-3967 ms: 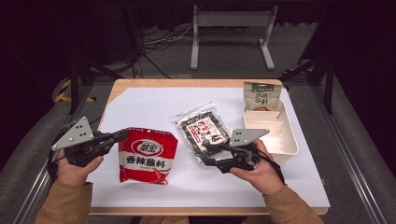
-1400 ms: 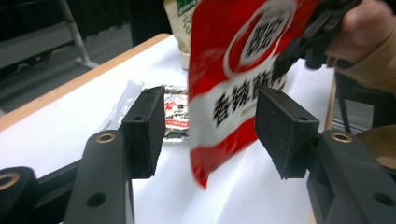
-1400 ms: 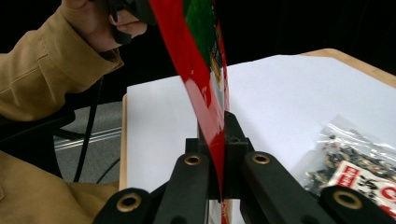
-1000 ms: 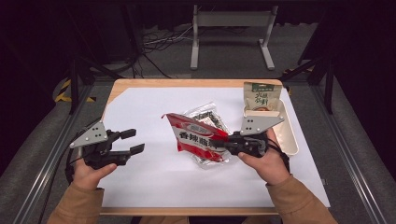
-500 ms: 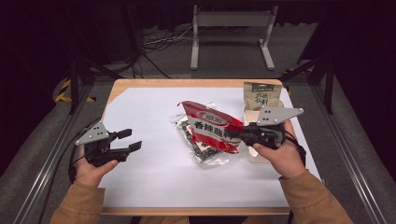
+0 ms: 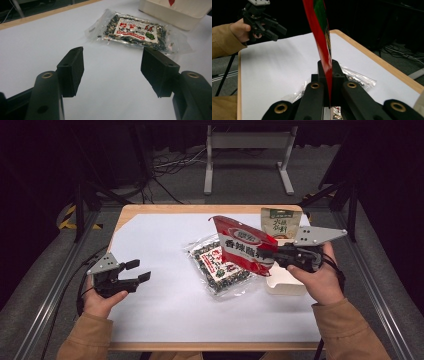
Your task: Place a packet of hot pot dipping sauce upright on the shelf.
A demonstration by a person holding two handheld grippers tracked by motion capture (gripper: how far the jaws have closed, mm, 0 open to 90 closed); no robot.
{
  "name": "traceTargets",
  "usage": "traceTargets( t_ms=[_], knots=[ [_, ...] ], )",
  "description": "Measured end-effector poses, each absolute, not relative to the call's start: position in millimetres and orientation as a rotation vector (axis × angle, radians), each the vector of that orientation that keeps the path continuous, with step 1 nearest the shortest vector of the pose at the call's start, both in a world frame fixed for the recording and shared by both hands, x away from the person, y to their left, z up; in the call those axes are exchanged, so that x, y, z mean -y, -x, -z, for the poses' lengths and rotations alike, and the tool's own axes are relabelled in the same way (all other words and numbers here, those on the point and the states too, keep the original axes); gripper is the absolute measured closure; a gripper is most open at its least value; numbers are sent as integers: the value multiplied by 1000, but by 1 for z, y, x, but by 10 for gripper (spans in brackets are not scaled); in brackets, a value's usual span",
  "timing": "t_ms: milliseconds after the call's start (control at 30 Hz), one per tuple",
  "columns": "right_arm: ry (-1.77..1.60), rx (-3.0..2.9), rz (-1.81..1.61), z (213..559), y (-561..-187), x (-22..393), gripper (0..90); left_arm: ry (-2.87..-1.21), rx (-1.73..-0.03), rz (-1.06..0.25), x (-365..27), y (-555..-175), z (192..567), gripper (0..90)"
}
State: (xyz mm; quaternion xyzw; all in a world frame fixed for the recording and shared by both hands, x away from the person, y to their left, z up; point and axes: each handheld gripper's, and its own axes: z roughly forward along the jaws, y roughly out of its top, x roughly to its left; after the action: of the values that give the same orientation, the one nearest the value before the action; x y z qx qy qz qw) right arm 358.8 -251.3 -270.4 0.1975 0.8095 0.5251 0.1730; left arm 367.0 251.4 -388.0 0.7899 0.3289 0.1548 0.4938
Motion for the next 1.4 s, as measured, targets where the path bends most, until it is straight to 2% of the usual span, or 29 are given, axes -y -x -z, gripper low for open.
traceTargets(
  t_ms=[367,1400],
  knots=[
    [-612,-2235,-1464,267,-366,275,896,-1919,-822,-429,-257,-372,397,381],
    [-719,-2130,-1361,272,-398,336,896,-1915,-863,-375,-261,-379,411,348]
  ],
)
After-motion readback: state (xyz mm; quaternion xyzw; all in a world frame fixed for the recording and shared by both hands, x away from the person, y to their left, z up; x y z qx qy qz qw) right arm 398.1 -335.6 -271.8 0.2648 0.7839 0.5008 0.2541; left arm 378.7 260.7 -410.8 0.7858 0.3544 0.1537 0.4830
